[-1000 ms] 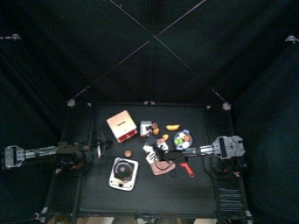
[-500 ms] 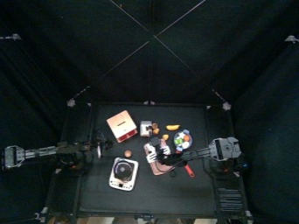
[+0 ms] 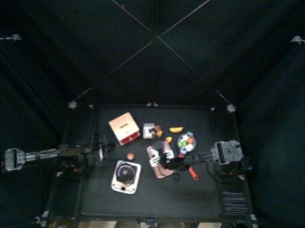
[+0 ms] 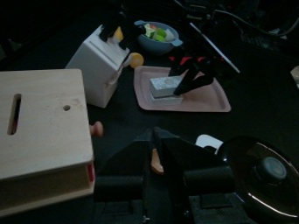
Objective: Place rice on other rice
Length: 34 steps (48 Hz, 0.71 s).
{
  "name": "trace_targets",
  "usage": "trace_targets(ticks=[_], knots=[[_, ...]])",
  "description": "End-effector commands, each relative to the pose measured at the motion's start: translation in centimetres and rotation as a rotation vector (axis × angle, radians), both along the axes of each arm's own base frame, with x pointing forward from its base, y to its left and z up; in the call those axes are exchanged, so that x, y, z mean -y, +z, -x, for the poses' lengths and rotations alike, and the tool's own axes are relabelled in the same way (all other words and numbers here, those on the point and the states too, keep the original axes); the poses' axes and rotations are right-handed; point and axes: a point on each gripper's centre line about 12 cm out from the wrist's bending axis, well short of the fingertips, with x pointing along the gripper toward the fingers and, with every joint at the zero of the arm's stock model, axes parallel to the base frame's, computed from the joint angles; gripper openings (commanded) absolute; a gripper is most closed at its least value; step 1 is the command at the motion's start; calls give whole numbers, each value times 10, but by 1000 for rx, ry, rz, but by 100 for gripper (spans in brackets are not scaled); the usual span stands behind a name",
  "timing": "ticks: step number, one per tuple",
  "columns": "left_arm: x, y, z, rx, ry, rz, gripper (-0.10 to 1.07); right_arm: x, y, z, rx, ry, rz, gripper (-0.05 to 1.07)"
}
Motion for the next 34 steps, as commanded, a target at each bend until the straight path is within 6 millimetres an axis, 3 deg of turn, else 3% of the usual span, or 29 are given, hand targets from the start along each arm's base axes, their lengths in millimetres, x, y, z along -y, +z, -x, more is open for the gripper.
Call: trace_targets(ticks=[1, 34], knots=[[-1, 3, -2, 9, 2, -2, 55, 0, 13, -5, 35, -4, -1, 74], [-1, 4, -2, 10, 0, -3, 55, 2, 6, -5, 21, -10, -8, 81]])
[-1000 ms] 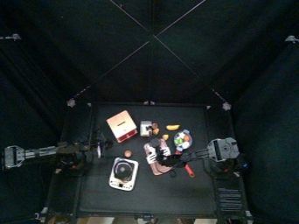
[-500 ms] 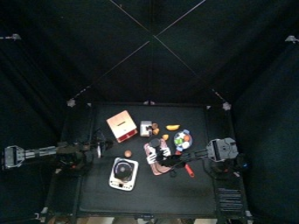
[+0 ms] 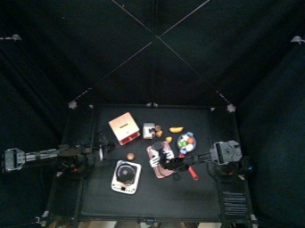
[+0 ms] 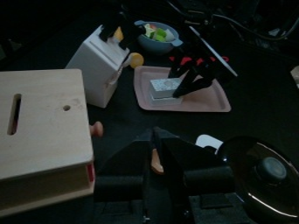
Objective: Place rice on other rice
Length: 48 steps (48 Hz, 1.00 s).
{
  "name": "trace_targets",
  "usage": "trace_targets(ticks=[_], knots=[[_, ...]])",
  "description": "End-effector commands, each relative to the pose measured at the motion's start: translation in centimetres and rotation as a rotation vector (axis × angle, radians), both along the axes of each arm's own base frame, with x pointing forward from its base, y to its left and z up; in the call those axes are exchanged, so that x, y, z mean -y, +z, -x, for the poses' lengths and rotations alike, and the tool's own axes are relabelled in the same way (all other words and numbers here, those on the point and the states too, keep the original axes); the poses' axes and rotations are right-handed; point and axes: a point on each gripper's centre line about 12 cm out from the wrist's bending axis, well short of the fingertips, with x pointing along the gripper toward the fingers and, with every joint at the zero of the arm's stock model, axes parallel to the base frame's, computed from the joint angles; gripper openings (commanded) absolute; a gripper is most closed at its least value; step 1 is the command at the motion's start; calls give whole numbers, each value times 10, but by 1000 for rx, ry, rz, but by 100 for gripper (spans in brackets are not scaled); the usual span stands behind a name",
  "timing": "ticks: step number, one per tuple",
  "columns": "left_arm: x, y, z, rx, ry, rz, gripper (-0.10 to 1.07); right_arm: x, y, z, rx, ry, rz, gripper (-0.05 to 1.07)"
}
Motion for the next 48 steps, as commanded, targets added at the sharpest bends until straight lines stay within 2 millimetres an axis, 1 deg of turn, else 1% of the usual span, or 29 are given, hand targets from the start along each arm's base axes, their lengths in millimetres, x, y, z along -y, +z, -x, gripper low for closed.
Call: trace_targets(ticks=[1, 10, 16, 26, 34, 48], knots=[[-1, 5, -3, 13, 0, -4, 55, 0, 12, -4, 37, 0, -4, 81], [-1, 5, -3, 11, 2, -4, 55, 0, 13, -5, 39, 2, -1, 90], [-1, 4, -2, 10, 2, -3, 55, 0, 14, -6, 41, 5, 1, 94], [-1, 5, -3, 13, 0, -4, 55, -1, 14, -6, 38, 10, 2, 94], [-1, 4, -2, 11, 0, -3, 55, -2, 20, -7, 51, 17, 9, 94], [-1, 5, -3, 11, 0, -4, 55, -1, 38, -10, 89, 41, 28, 94]])
